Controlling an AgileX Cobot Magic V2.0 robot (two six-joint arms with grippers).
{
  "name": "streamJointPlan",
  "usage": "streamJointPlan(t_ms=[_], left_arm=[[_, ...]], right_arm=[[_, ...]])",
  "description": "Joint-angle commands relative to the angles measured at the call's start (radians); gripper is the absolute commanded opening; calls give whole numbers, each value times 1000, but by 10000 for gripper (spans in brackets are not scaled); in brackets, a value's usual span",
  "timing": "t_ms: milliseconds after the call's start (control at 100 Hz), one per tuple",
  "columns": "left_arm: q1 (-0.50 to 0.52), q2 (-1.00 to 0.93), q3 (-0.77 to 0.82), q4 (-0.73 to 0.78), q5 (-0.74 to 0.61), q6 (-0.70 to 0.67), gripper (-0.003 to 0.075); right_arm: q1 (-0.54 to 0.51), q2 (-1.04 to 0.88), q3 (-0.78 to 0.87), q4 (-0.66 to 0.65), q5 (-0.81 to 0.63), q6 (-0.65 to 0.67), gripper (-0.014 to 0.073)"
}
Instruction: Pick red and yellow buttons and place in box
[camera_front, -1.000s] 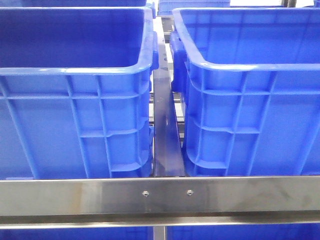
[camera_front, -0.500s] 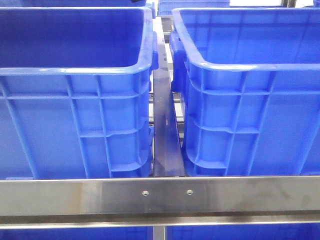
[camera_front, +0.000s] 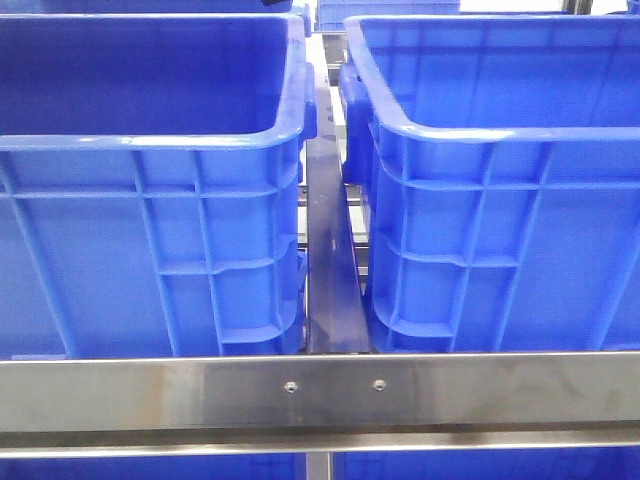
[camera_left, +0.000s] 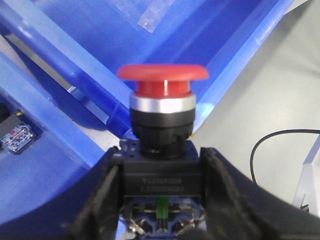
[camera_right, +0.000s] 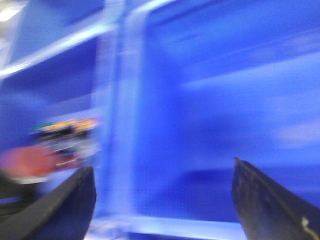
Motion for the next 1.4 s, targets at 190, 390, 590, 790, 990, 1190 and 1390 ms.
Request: streamJointPlan(t_ms=[190, 390, 590, 790, 990, 1190, 1390], left_arm=[[-5, -31, -31, -22, -62, 1, 169], [-5, -31, -31, -22, -62, 1, 169], [-5, -31, -31, -22, -62, 1, 169], [-5, -31, -31, -22, -64, 1, 169], [-5, -31, -31, -22, -64, 1, 169], [-5, -31, -31, -22, -64, 1, 171], [-5, -31, -31, -20, -66, 1, 377]], right_arm=[[13, 210, -94, 484, 166, -263, 570], [120, 339, -149, 519, 191, -299, 570], [222, 416, -193, 533, 184, -303, 570], [264, 445, -214, 539, 179, -303, 568], [264, 456, -214, 541, 181, -303, 465], [264, 460, -214, 541, 181, -304, 266], [264, 460, -214, 541, 181, -304, 266]])
